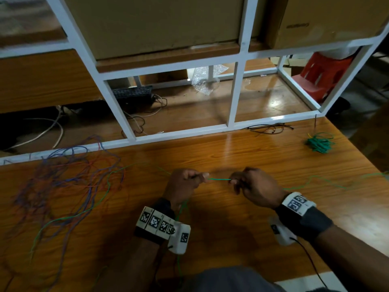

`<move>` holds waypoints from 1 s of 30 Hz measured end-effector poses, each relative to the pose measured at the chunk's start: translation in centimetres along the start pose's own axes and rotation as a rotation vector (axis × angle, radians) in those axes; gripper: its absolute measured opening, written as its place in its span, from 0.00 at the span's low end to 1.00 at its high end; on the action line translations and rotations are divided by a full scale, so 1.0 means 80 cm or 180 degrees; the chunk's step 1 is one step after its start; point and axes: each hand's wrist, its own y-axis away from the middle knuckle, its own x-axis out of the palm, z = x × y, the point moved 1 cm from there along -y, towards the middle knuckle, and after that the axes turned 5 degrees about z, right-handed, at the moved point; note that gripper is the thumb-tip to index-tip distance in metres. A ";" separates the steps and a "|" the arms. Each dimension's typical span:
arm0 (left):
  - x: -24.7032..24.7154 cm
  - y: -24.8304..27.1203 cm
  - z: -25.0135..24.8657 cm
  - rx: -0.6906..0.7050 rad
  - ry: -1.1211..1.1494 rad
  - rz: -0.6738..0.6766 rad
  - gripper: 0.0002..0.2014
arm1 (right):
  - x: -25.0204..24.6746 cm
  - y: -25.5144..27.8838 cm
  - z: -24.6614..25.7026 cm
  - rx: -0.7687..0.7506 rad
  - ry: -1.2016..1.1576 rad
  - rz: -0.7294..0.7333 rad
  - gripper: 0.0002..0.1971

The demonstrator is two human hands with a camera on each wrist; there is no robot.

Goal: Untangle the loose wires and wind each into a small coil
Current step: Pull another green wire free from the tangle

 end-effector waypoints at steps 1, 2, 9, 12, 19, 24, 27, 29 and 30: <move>-0.005 0.001 0.004 0.0021 -0.0092 0.0017 0.14 | -0.004 0.007 -0.005 -0.0005 0.0021 -0.0010 0.12; -0.011 0.002 0.004 0.0020 -0.0236 0.0022 0.13 | -0.006 0.014 -0.013 -0.0012 0.0003 -0.0052 0.13; -0.056 0.013 0.007 0.0018 -0.0446 0.0263 0.13 | -0.031 0.066 -0.075 0.0404 0.0274 -0.0394 0.10; -0.054 0.013 0.006 0.0099 -0.0748 0.0366 0.12 | -0.035 0.066 -0.078 0.0814 0.0249 0.0176 0.12; 0.016 0.015 -0.015 0.0633 -0.1442 0.0515 0.09 | -0.006 0.009 0.040 0.0155 0.0087 0.0695 0.22; 0.009 0.027 -0.010 0.0705 -0.1313 0.0251 0.06 | -0.016 -0.002 0.061 -0.0025 -0.1026 0.0780 0.13; -0.001 0.038 -0.001 0.0755 -0.0978 0.0606 0.10 | -0.026 0.004 0.050 -0.0170 -0.0620 0.0544 0.12; -0.007 0.041 0.005 0.0735 -0.0859 0.0830 0.14 | -0.036 0.010 0.046 -0.0246 -0.0160 0.0125 0.12; -0.012 0.042 0.010 0.0683 -0.0874 0.0880 0.14 | -0.044 0.015 0.042 -0.0295 -0.0047 -0.0120 0.11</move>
